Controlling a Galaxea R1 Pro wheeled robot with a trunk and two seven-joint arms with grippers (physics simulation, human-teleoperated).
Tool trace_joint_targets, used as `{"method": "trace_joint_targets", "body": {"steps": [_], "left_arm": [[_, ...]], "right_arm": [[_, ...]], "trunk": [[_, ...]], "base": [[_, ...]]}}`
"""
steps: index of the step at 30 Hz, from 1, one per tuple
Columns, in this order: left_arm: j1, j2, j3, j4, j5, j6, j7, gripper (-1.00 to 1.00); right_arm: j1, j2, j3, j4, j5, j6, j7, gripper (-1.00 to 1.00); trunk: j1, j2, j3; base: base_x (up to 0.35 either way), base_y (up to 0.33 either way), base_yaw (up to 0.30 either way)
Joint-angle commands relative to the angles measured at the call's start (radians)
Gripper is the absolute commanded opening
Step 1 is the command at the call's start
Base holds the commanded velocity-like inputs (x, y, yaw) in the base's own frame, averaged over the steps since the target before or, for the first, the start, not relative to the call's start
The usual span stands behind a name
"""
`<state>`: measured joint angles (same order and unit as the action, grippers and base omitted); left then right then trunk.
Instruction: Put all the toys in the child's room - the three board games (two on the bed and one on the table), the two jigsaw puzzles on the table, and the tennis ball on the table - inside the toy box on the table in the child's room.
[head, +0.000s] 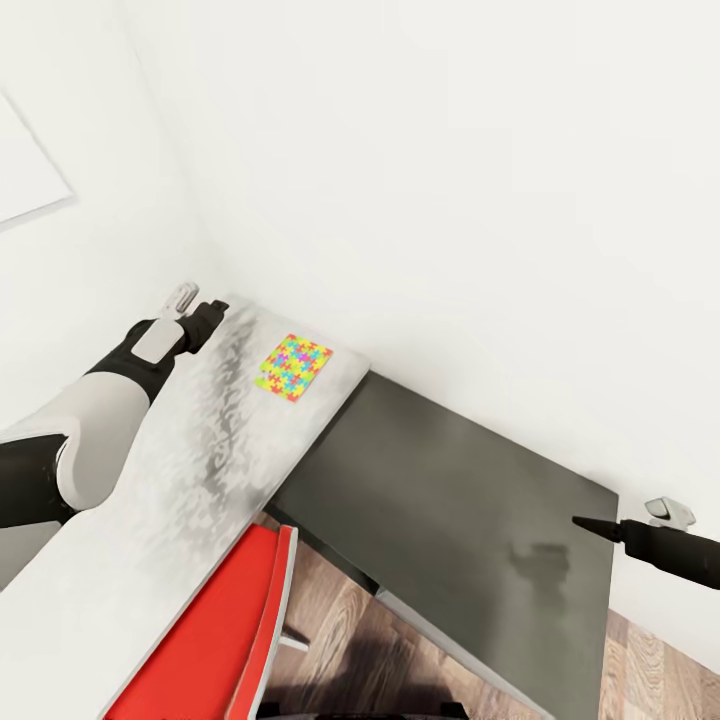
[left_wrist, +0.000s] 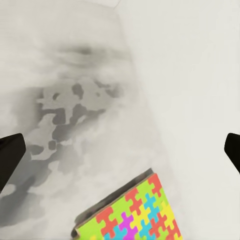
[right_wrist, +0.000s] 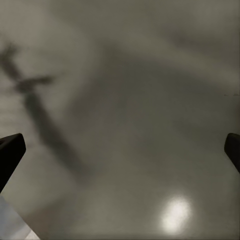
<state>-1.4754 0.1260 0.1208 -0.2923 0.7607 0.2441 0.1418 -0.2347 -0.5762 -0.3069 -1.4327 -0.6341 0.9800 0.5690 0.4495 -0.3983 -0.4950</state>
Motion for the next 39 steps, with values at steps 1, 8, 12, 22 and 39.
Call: {"method": "trace_joint_targets", "body": {"steps": [1,8,12,22,39], "left_arm": [[0.0,0.0,0.001,-0.002,0.01,0.005,0.006,1.0],[0.001,0.003,0.003,0.0,0.014,0.007,0.006,1.0],[0.001,0.003,0.003,0.0,0.016,0.009,0.006,1.0],[-0.008,0.0,0.005,0.001,0.017,0.014,0.006,1.0],[-0.043,-0.014,0.005,0.001,0.017,0.016,0.006,1.0]], "right_arm": [[-0.001,0.0,-0.001,0.0,0.004,0.005,0.006,1.0],[0.001,0.0,-0.002,-0.002,0.004,0.006,0.006,1.0],[0.001,0.0,-0.002,-0.002,0.005,0.006,0.006,1.0],[0.001,0.001,-0.002,-0.004,0.007,0.006,0.006,1.0],[0.003,0.0,-0.003,-0.012,0.007,0.006,0.006,1.0]], "trunk": [[0.0,-0.002,-0.003],[0.0,-0.002,-0.014],[0.0,-0.002,-0.02],[0.0,-0.002,-0.028],[0.0,-0.002,-0.031]], "base": [[0.0,0.0,0.0],[0.0,0.0,0.0],[0.0,0.0,0.0],[0.0,0.0,0.0],[0.0,0.0,0.0]]}}
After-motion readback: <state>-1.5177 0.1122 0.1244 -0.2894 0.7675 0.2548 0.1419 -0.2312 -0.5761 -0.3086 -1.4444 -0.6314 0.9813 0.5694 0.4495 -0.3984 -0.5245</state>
